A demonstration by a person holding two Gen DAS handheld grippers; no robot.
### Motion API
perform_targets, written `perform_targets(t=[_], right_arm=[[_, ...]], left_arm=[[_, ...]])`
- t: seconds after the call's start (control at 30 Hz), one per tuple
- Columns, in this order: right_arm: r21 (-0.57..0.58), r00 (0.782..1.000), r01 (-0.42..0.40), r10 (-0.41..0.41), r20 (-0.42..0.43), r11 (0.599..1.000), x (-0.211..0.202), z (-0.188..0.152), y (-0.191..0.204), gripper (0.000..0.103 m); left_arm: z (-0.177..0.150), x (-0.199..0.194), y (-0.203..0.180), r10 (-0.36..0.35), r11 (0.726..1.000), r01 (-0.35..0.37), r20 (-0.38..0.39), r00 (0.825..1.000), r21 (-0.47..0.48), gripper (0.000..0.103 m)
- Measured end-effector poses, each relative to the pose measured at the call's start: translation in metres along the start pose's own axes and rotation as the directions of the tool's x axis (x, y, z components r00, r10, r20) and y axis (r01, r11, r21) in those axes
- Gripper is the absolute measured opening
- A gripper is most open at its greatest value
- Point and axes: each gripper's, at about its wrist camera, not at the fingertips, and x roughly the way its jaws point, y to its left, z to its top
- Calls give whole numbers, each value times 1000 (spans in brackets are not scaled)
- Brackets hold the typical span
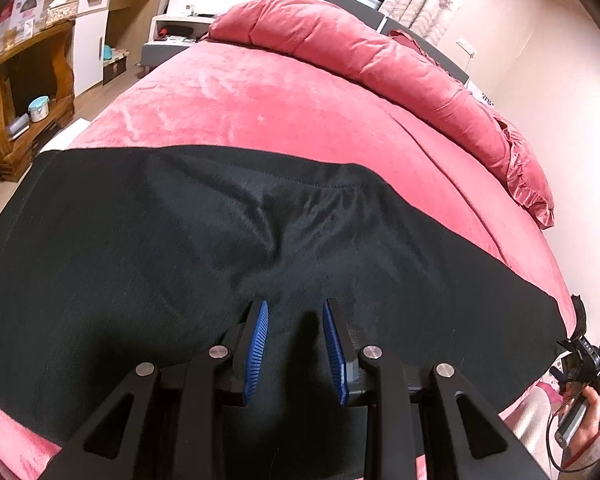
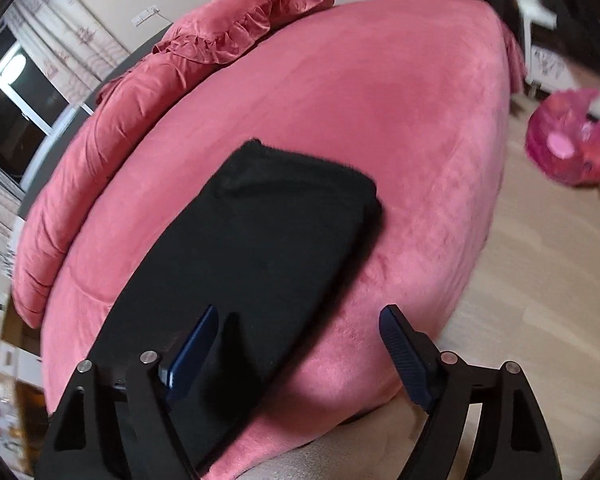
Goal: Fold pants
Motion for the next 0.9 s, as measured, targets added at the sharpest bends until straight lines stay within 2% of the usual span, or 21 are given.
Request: perform_targets(t=[0.07, 0.13, 0.17, 0.37, 0.53, 0.7, 0.77, 0.8, 0.9], right_arm=[[31, 999, -43, 43, -15, 999, 11, -1, 0, 85], [36, 998, -68, 67, 11, 997, 15, -3, 5, 94], [41, 997, -78, 77, 19, 996, 17, -7, 11, 95], [49, 979, -201, 199, 34, 978, 23, -9, 21, 92], [129, 965, -258, 251, 69, 957, 29, -6, 11, 87], [152, 964, -265, 255, 82, 952, 36, 1, 5, 71], [142, 969, -247, 240, 67, 959, 43, 7, 10, 48], [138, 971, -240, 235, 51, 961, 46, 8, 11, 27], [134, 968, -251, 249, 32, 959, 48, 11, 18, 21]], left_arm=[[-1, -1, 1, 0, 1000, 0, -4, 1000, -6, 29], [-1, -2, 4, 2, 1000, -2, -6, 1000, -15, 29], [-1, -3, 5, 2, 1000, -2, -5, 1000, -21, 29], [-2, 0, 8, 2, 999, -3, -11, 1000, -40, 29], [-2, 1, 8, 2, 999, -2, -12, 1000, -35, 29], [-3, 2, 8, 3, 999, -4, -14, 1000, -32, 29], [-4, 2, 8, 5, 1000, -5, -14, 1000, -27, 29], [-4, 2, 8, 6, 1000, -6, -15, 1000, -26, 29], [-3, 3, 7, 5, 1000, -5, -16, 1000, -24, 29]])
